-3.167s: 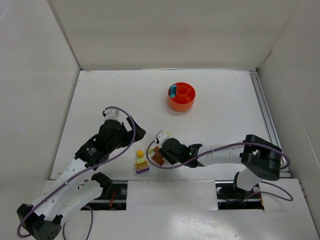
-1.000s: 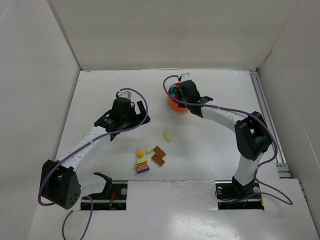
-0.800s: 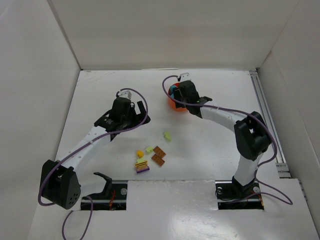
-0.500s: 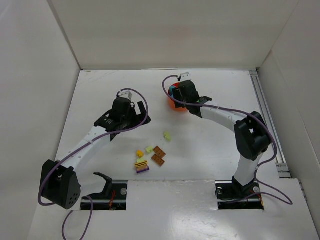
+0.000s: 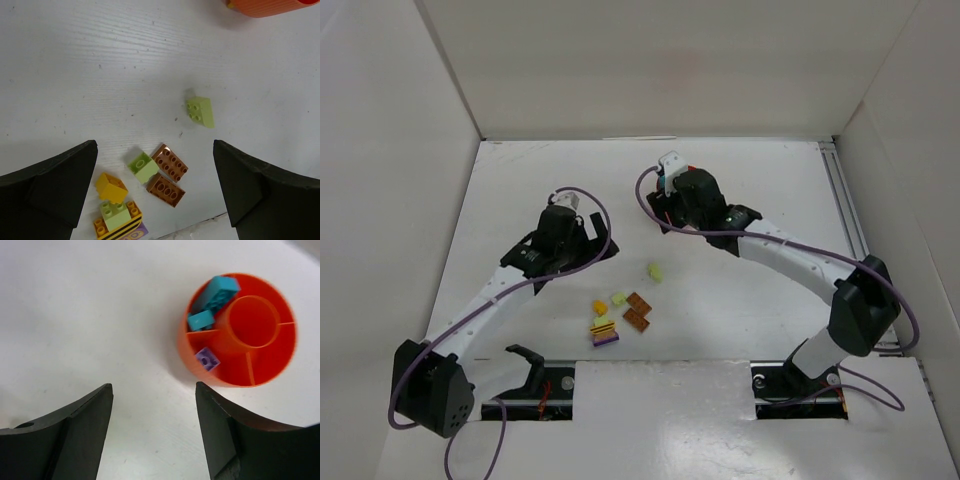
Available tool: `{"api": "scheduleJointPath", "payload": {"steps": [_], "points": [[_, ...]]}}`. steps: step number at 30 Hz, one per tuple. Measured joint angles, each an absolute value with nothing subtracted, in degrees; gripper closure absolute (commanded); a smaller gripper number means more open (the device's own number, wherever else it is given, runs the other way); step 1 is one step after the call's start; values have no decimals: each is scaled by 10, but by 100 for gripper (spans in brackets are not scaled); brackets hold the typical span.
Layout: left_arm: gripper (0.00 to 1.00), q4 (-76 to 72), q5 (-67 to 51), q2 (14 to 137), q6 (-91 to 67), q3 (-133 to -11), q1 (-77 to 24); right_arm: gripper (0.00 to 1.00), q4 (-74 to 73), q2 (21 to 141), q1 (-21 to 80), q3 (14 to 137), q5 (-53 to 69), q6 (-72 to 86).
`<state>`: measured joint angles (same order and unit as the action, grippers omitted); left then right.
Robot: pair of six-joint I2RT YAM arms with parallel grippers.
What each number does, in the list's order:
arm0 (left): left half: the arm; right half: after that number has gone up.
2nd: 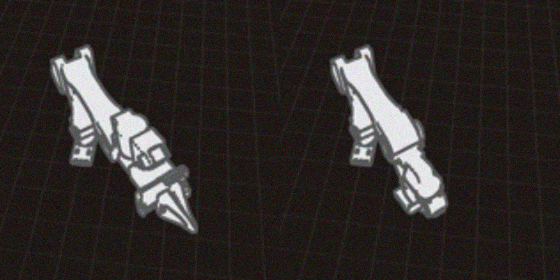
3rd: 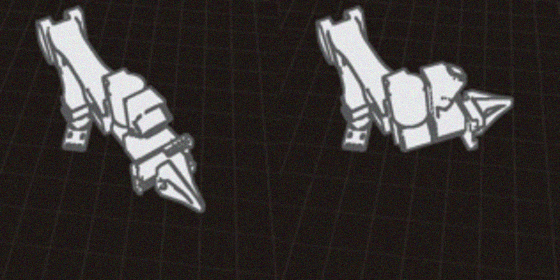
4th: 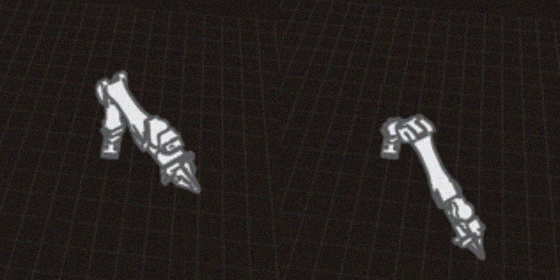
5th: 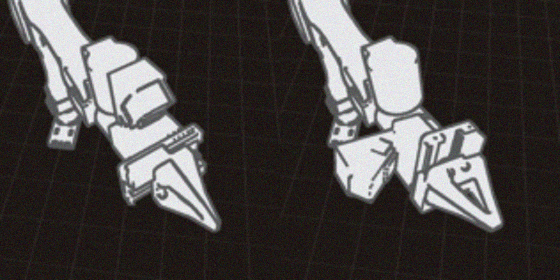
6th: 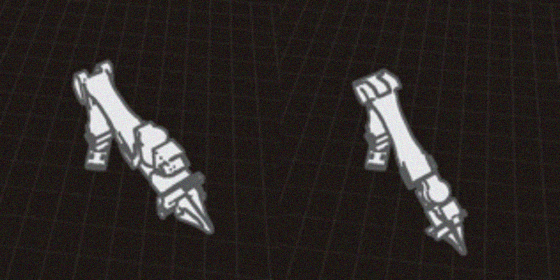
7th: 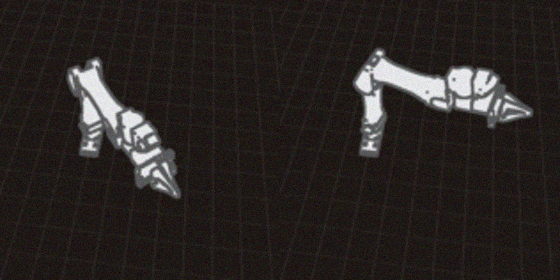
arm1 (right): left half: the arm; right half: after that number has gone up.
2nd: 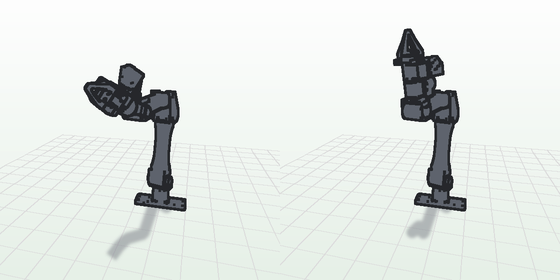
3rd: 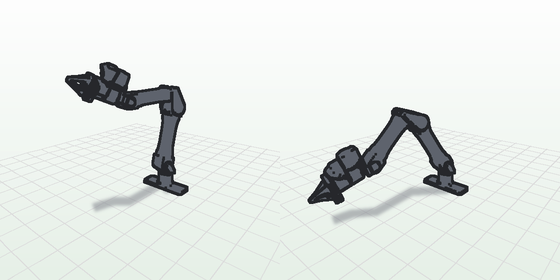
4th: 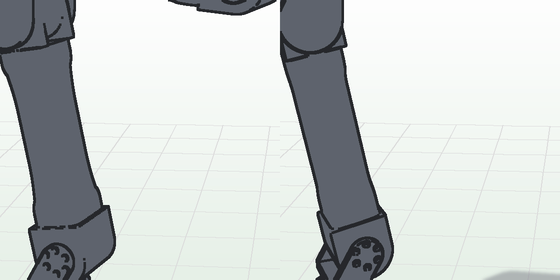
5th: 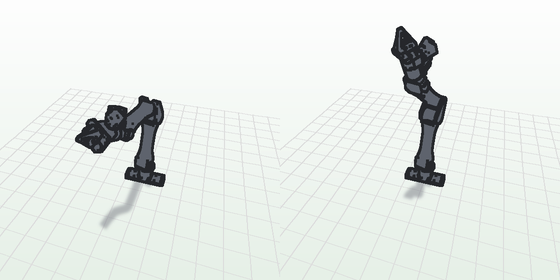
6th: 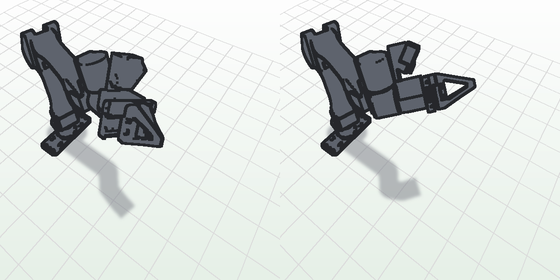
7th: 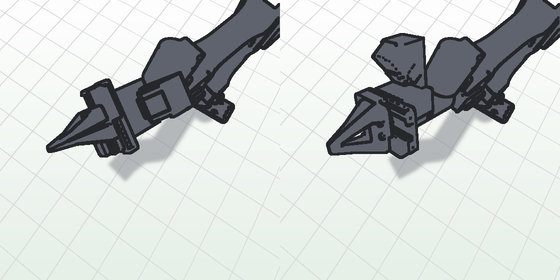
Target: Sort the legos into containers by color
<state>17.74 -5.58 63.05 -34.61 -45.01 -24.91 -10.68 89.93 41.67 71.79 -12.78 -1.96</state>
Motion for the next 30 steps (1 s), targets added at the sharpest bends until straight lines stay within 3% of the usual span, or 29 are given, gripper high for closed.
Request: {"api": "scheduleJointPath", "payload": {"steps": [15, 21, 23, 27, 28, 30], "points": [[0, 225, -49, 526, -394, -389, -249, 28, -150, 991, 506, 665, -55, 14], [0, 229, -45, 501, -406, -384, -249, 35, -150, 1032, 505, 658, -57, 57], [0, 231, -45, 498, -410, -382, -249, 40, -150, 1038, 506, 656, -65, 69], [0, 234, -45, 498, -413, -382, -249, 60, -150, 1046, 506, 656, -83, 91], [0, 234, -45, 498, -414, -382, -249, 71, -150, 1048, 506, 656, -86, 96], [0, 234, -45, 497, -415, -382, -249, 79, -149, 1049, 506, 655, -93, 106]]}}
